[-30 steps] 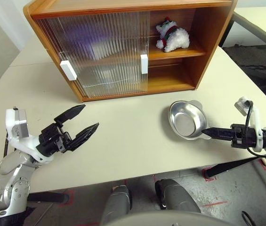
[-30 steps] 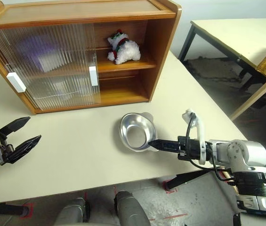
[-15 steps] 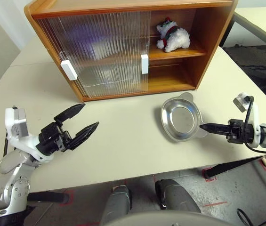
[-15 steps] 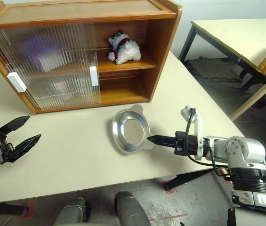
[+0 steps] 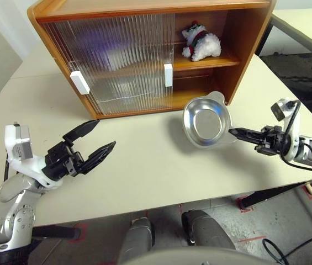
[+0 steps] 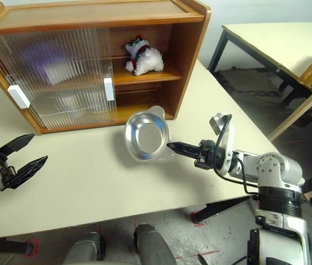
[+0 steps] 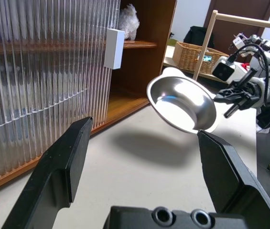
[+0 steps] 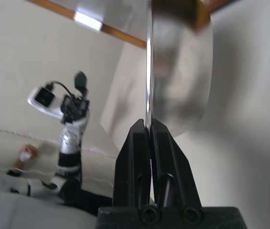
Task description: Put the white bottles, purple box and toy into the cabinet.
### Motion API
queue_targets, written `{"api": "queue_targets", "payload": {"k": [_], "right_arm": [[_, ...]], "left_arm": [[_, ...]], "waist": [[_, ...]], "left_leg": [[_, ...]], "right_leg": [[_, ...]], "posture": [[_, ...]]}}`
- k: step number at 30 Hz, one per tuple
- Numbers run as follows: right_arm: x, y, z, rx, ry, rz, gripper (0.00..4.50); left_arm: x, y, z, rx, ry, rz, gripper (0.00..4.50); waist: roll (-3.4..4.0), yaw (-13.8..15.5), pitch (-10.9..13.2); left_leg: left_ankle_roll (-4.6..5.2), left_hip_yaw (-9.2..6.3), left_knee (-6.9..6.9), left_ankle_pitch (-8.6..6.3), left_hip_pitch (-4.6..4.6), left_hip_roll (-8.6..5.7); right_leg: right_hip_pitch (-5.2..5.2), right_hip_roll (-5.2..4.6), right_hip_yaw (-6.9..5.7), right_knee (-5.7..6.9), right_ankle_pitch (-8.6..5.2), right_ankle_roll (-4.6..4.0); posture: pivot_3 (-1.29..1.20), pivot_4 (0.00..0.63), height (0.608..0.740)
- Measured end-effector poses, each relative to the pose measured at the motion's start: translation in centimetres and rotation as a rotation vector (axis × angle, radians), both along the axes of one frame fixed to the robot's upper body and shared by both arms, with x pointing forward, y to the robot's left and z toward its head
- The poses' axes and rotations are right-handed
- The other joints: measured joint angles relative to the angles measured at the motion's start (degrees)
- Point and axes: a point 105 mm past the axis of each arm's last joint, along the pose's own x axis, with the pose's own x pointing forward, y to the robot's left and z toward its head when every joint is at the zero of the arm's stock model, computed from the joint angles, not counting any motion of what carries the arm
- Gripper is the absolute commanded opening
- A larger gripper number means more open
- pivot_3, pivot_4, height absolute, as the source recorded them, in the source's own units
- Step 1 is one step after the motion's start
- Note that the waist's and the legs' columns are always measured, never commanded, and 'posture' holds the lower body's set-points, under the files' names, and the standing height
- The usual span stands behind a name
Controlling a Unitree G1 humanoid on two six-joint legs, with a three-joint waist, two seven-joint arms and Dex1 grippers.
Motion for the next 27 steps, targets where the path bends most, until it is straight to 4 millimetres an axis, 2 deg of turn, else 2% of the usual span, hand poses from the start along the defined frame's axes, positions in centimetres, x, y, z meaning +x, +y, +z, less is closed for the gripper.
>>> {"api": "queue_targets", "payload": {"k": [5, 14, 18, 23, 27], "right_arm": [[1.5, 0.5, -0.5, -0.005, -0.022, -0.072, 0.06], [4.6, 1.2, 0.1, -0.038, -0.129, -0.220, 0.06], [5.4, 2.3, 0.1, -0.034, -0.139, -0.241, 0.06], [7.6, 3.3, 0.1, -0.050, -0.174, -0.332, 0.06], [9.0, 3.9, -0.6, -0.057, -0.150, -0.401, 0.06]], "left_arm": [[0.0, 0.1, 0.0, 0.001, -0.002, 0.002, 4.50], [0.1, 0.1, 0.1, 0.002, -0.004, 0.005, 4.50], [0.2, 0.1, 0.2, 0.003, -0.007, 0.008, 4.50], [0.3, 0.0, 0.3, 0.005, -0.013, 0.008, 4.50], [0.3, 0.1, 0.2, 0.014, -0.011, 0.013, 4.50]], "waist": [[0.00, -0.05, -0.03], [0.04, -0.21, -0.05], [0.05, -0.35, -0.06], [0.07, -0.54, -0.07], [0.09, -0.52, -0.08]], "left_leg": [[0.06, -0.02, 0.04, 0.03, 0.02, 0.02], [0.27, -0.03, 0.05, 0.16, 0.03, 0.02], [0.33, -0.04, 0.05, 0.20, 0.04, 0.04], [0.44, -0.06, 0.05, 0.26, 0.03, 0.04], [0.47, -0.08, 0.02, 0.28, 0.02, 0.06]], "right_leg": [[0.02, 0.00, -0.01, 0.00, 0.12, -0.02], [0.01, -0.01, -0.02, 0.00, 0.45, -0.24], [0.00, 0.00, -0.06, 0.00, 0.46, -0.19], [-0.04, -0.01, -0.06, 0.00, 0.57, -0.15], [-0.07, -0.02, -0.08, 0.00, 0.85, -0.60]], "posture": [[-0.17, 0.071, 0.740], [-0.17, 0.076, 0.740], [-0.17, 0.075, 0.740], [-0.17, 0.072, 0.740], [-0.16, 0.072, 0.740]]}}
